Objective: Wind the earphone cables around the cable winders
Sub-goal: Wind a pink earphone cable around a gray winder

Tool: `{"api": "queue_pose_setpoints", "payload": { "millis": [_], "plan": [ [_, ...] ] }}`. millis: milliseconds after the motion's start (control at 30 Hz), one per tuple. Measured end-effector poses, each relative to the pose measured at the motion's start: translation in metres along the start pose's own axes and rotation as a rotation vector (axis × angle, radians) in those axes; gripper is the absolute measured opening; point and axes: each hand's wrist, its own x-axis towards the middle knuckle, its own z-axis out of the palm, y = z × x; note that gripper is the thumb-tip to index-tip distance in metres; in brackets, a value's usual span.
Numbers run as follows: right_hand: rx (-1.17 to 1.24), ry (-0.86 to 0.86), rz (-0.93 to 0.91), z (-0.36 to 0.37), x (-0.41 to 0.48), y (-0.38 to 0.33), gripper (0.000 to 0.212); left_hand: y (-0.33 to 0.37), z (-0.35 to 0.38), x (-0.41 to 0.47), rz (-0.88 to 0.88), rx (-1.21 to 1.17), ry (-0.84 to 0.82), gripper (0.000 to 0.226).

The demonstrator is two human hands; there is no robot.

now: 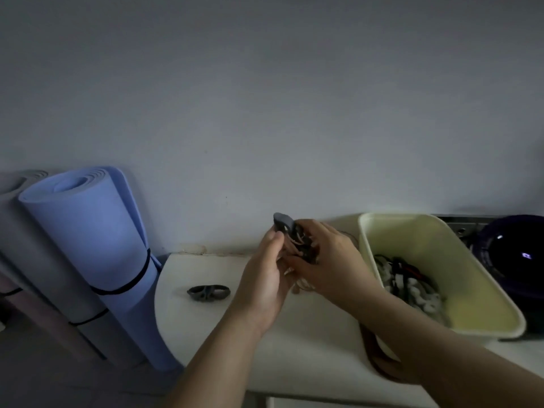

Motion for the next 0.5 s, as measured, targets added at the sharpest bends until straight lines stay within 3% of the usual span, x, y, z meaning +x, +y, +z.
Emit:
{"api": "queue_pose_setpoints", "payload": {
  "millis": [167,267,367,500],
  "plan": [
    [0.074,0.07,0.112,-0.052,-0.007,0.03,0.025,-0.015,0.038,0.005,0.063,0.413,-0.099,0.029],
    [-0.052,0.091,0.219,-0.079,-0.007,0.062,0.026,-0.035,0.048,0.009,0.019,0.757,-0.154,0.03],
    [-0.115,0.049,0.351,-0.089,-0.005,0.095,0.018,-0.054,0.055,0.011,-0.092,0.911,-0.283,0.038],
    [0.118,-0.044,0.587,-0.08,0.009,0.124,0.016,-0.061,0.058,0.012,-0.124,0.967,-0.328,0.042]
  ]
}}
